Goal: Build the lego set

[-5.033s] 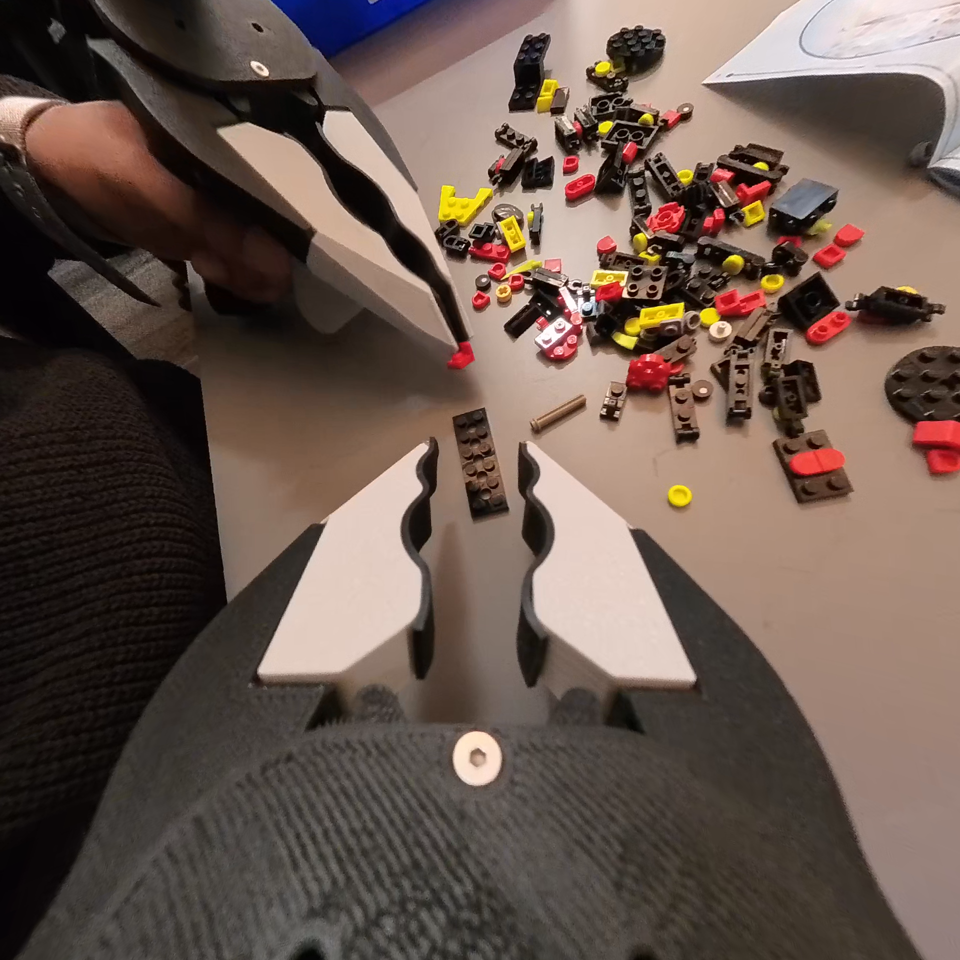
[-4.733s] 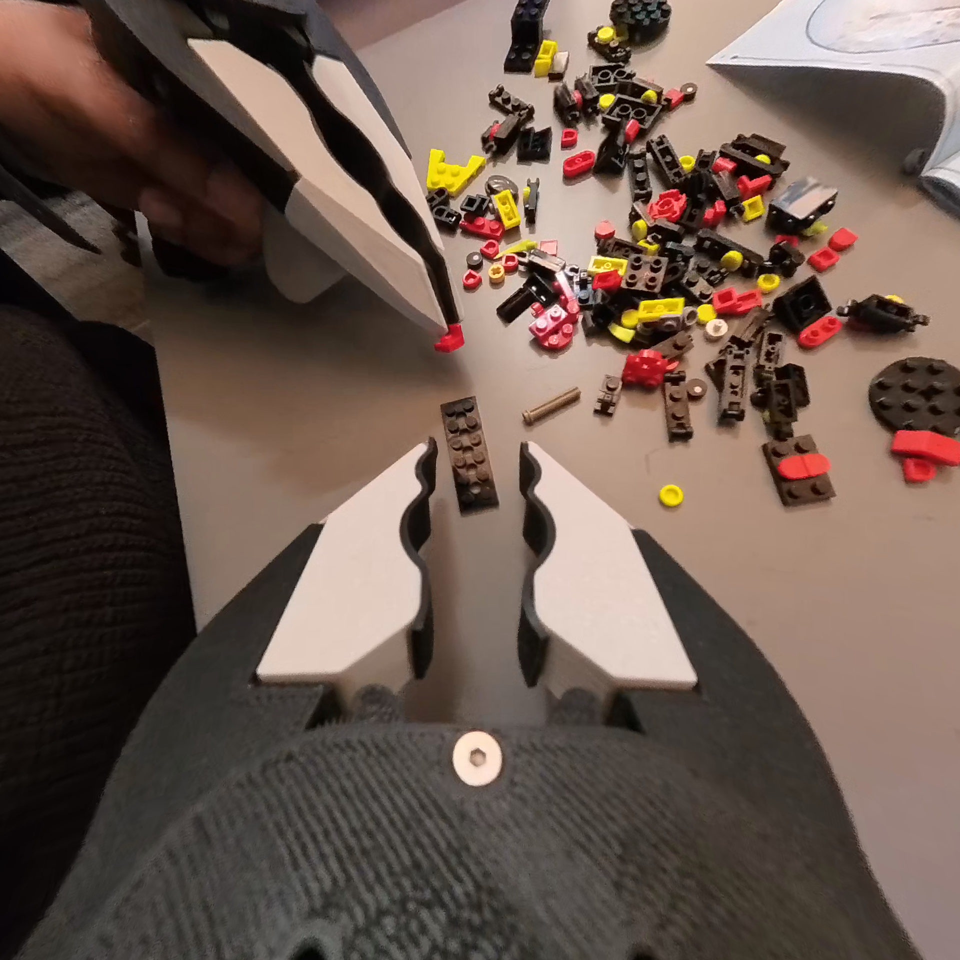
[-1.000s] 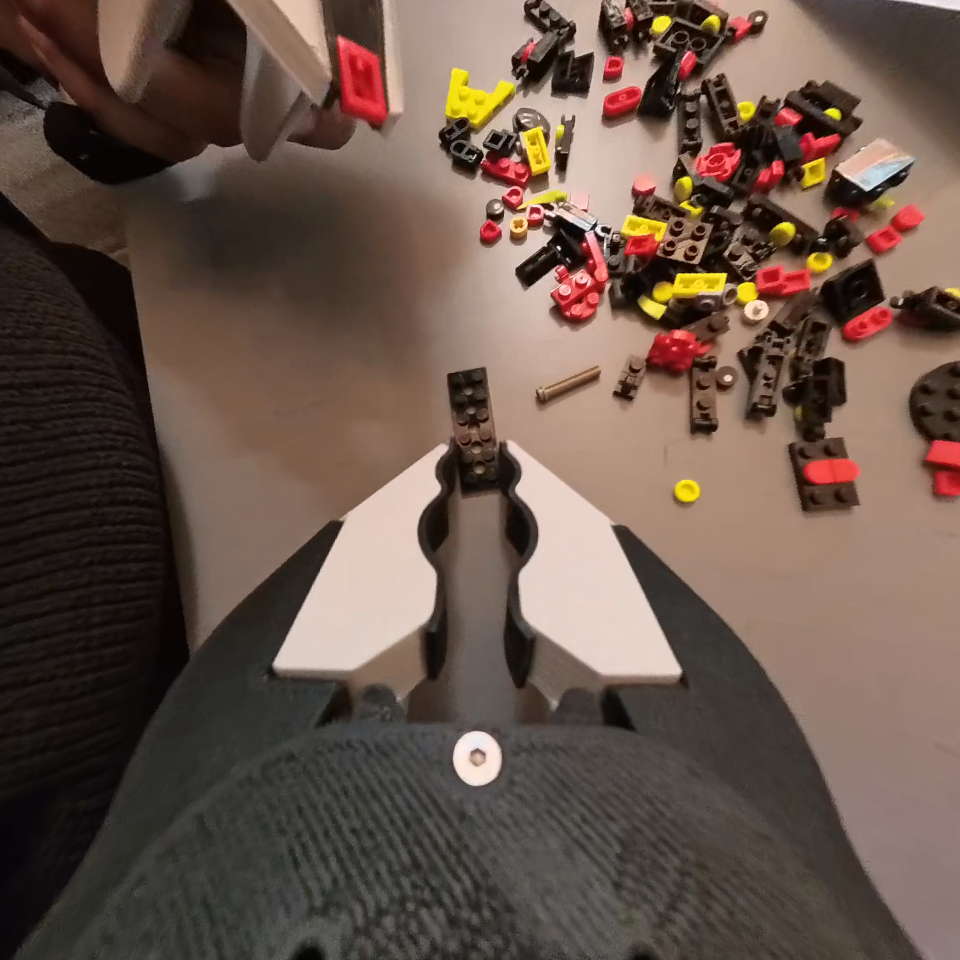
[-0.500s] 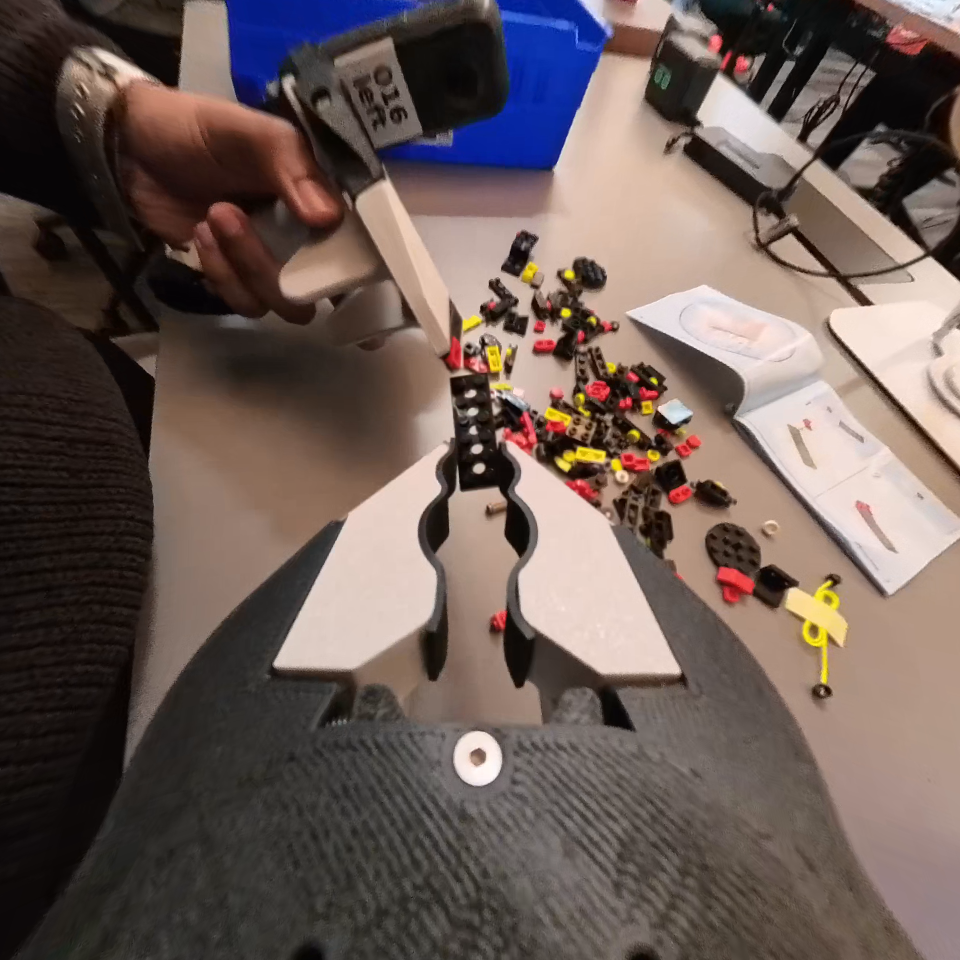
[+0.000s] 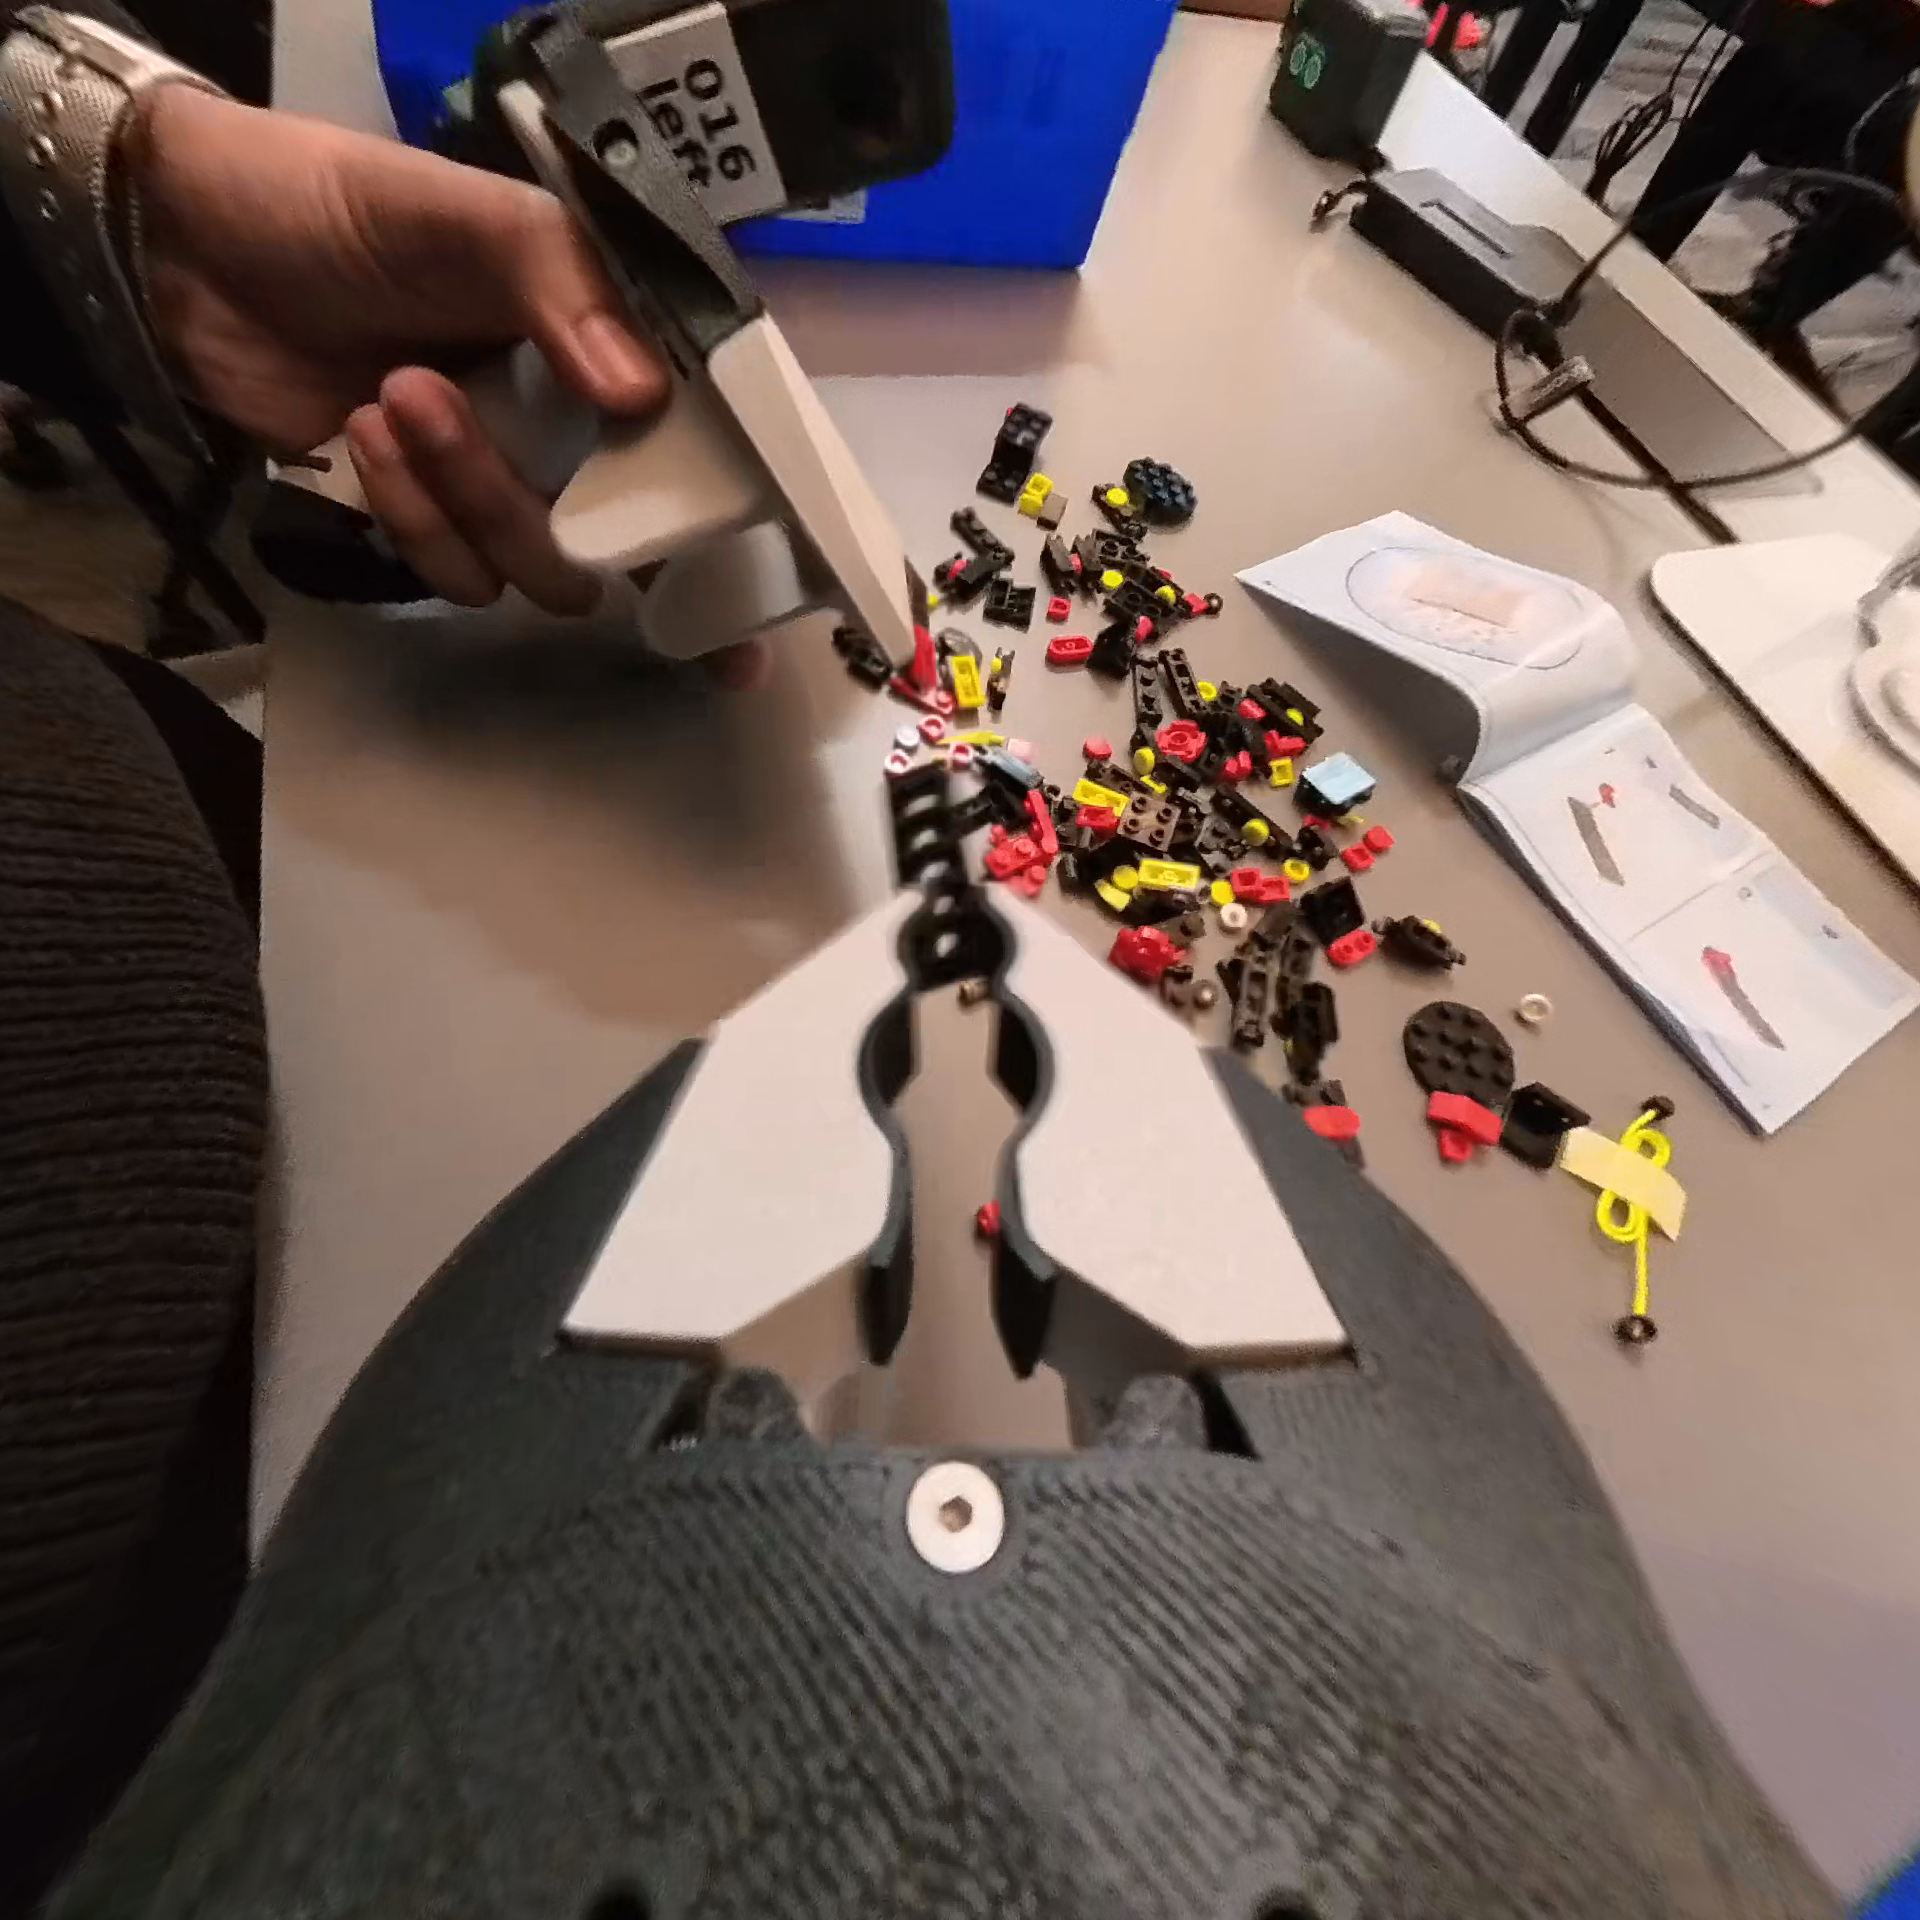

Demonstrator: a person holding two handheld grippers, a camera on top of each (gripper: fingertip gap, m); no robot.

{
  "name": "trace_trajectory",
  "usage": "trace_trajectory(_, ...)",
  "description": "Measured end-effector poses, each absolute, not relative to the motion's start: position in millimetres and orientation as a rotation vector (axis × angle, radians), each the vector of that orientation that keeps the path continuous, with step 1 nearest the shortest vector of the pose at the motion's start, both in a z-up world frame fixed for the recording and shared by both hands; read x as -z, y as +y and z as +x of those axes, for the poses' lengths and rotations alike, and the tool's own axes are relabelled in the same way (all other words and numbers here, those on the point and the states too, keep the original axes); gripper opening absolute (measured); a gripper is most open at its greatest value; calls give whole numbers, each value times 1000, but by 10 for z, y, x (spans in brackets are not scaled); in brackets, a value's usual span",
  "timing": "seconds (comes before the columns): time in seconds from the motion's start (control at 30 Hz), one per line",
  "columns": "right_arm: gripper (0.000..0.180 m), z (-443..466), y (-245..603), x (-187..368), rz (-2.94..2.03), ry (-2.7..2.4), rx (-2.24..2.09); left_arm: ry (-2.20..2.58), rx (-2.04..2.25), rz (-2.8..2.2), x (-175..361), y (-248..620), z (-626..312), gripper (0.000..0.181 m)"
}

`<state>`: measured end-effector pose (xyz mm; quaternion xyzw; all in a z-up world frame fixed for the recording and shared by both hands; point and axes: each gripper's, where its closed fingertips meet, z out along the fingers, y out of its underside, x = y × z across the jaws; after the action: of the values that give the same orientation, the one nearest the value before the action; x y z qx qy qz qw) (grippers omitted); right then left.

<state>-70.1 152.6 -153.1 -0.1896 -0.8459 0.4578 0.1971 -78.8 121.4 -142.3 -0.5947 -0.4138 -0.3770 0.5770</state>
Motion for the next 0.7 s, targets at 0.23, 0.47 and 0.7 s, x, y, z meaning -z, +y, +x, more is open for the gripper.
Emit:
trace_trajectory(0.23,0,-655,1722,2107,-789,-2627,-1061,-975,793,-1513,1550,1201,-782,7)
trace_trajectory(0.47,18,-735,1675,1887,-773,-2537,-1239,-979,732,-1646,1716,1213,-735,7)
trace_trajectory(0.7,45,-778,1394,2065,-373,-2668,-1083,-857,465,-1992,2018,1164,-660,7)
